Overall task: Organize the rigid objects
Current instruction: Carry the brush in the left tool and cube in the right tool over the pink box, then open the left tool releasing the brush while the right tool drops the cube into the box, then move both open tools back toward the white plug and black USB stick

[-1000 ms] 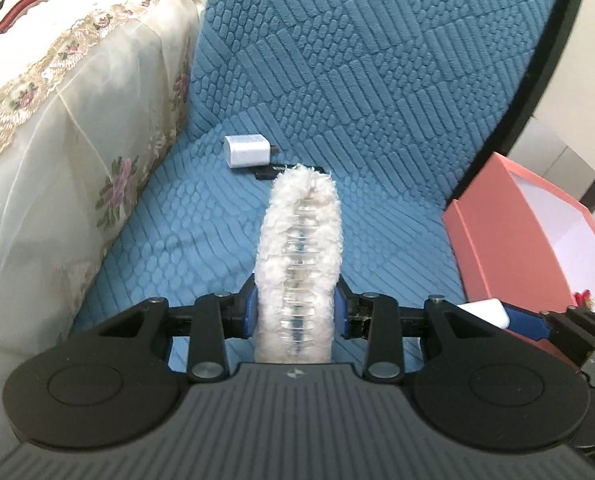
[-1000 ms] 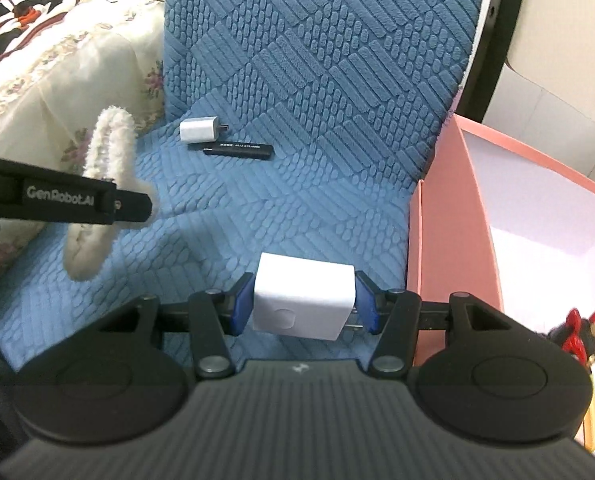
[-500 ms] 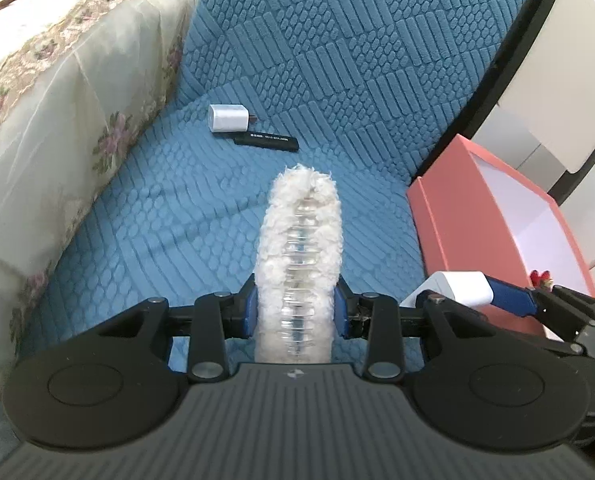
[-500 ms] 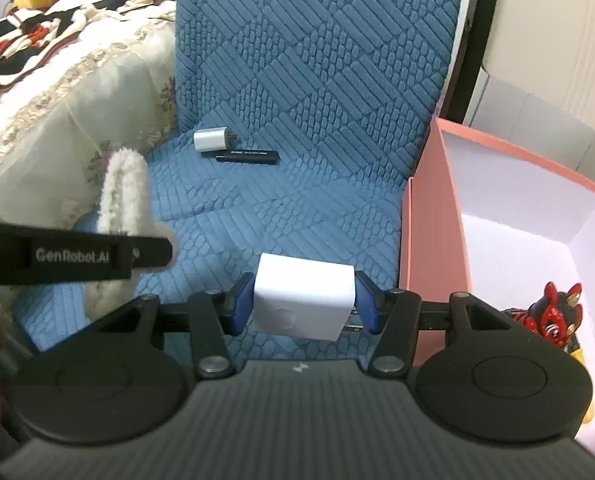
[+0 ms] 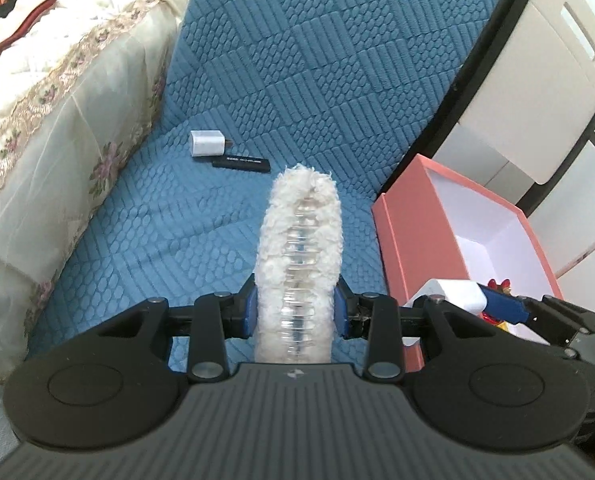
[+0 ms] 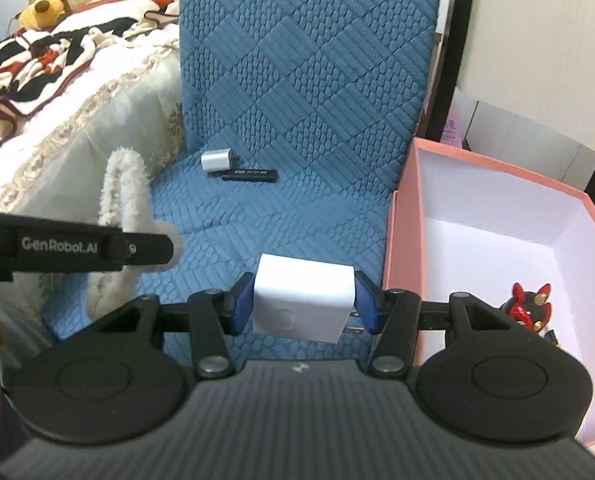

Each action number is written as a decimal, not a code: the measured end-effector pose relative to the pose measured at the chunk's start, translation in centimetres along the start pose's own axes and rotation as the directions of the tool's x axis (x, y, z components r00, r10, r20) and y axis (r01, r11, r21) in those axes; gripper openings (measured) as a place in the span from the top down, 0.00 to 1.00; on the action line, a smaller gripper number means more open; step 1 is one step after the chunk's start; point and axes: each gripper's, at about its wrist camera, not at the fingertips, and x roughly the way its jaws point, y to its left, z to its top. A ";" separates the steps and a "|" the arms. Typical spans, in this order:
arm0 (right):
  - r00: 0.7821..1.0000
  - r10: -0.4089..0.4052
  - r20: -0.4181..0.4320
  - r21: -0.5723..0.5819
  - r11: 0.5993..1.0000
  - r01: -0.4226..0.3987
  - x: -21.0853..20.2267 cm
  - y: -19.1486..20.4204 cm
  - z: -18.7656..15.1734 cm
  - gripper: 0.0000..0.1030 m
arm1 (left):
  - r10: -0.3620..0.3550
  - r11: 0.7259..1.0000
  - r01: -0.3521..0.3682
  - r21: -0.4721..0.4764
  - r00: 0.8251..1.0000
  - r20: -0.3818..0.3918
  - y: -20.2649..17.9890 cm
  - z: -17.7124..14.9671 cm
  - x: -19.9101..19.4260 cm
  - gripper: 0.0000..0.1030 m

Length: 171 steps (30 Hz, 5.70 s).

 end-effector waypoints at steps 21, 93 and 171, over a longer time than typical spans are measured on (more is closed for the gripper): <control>0.995 -0.047 0.093 0.054 0.998 0.042 -6.5 -5.8 1.8 0.47 | -0.070 0.996 0.067 0.055 0.996 0.052 -7.2 1.3 -3.0 0.60; 0.996 -0.089 -0.013 0.272 0.958 0.089 -6.8 -23.7 -3.6 0.48 | -0.067 0.971 0.078 0.227 0.996 -0.056 -24.6 -1.8 5.3 0.35; 0.995 0.086 0.046 0.051 0.995 -0.089 0.4 0.7 -2.3 0.46 | 0.108 0.994 -0.108 -0.011 0.970 0.219 4.0 -1.0 -0.6 0.24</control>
